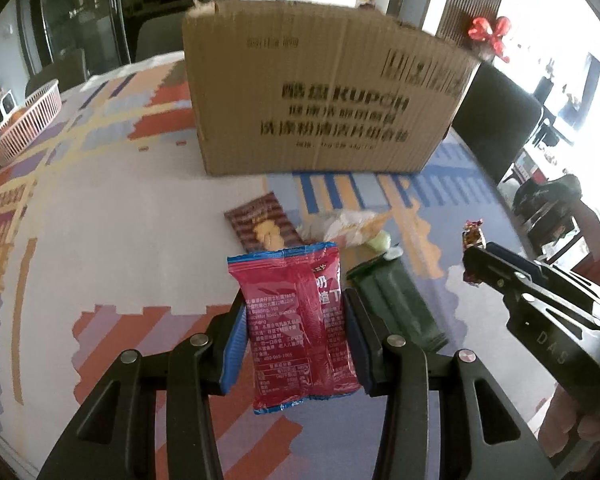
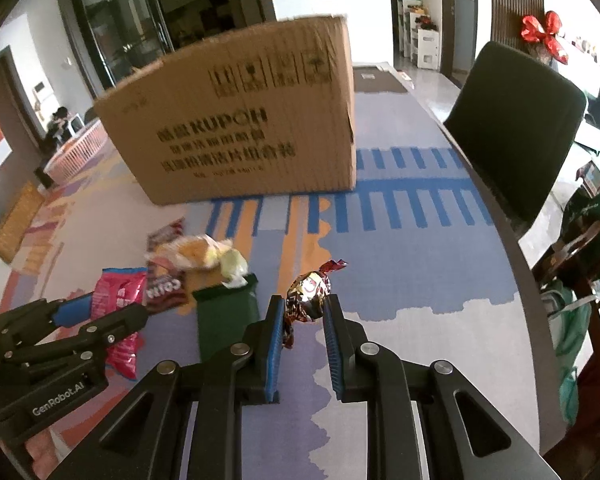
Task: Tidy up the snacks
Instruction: 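Carry red bag and chocolate candy into the box and open both grippers, then move both tools back toward the bread bag and green lollipop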
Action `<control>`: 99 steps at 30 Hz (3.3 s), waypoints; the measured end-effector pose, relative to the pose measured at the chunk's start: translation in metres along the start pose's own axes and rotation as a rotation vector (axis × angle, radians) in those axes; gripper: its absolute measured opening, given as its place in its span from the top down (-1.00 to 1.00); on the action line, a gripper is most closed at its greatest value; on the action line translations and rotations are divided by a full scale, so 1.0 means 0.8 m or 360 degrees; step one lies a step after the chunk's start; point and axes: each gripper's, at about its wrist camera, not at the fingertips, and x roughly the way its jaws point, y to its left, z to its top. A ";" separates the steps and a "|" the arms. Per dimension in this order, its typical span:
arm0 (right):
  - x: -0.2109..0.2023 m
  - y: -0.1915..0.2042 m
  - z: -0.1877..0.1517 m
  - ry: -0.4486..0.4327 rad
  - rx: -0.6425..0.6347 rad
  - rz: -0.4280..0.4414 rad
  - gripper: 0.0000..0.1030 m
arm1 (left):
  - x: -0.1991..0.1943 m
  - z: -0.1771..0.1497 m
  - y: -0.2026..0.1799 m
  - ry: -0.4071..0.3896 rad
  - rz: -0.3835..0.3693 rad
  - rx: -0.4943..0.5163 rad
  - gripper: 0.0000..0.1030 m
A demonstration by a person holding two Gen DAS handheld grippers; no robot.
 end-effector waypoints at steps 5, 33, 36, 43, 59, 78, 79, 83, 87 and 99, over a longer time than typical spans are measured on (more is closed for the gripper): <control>-0.021 0.007 0.012 -0.0076 -0.0027 0.0048 0.59 | -0.027 0.015 -0.004 -0.0103 -0.0006 0.0020 0.15; -0.101 0.048 0.145 -0.0552 -0.0131 0.0140 0.59 | -0.128 0.142 0.011 -0.0591 0.0060 0.0087 0.14; -0.098 0.052 0.161 -0.0562 -0.0142 0.0140 0.59 | -0.126 0.162 0.016 -0.0602 0.0068 0.0087 0.15; -0.083 0.060 0.202 -0.0539 -0.0184 0.0134 0.59 | -0.112 0.203 0.024 -0.0567 0.0052 0.0089 0.15; -0.013 0.046 0.245 -0.0359 -0.0164 0.0082 0.49 | -0.045 0.255 0.027 -0.0370 0.0129 0.0101 -0.15; -0.082 0.064 0.170 -0.0495 -0.0312 0.0089 0.15 | -0.117 0.146 0.026 -0.0520 0.0103 0.0181 -0.33; -0.084 0.066 0.165 -0.0494 -0.0323 0.0094 0.15 | -0.118 0.140 0.025 -0.0519 0.0098 0.0191 -0.33; -0.089 0.067 0.144 -0.0487 -0.0356 0.0090 0.15 | -0.116 0.117 0.021 -0.0502 0.0090 0.0229 -0.34; -0.086 0.063 0.123 -0.0451 -0.0368 0.0091 0.16 | -0.110 0.093 0.016 -0.0475 0.0082 0.0264 -0.34; -0.060 0.054 0.072 -0.0261 -0.0407 0.0093 0.16 | -0.080 0.039 0.002 -0.0376 0.0036 0.0371 -0.34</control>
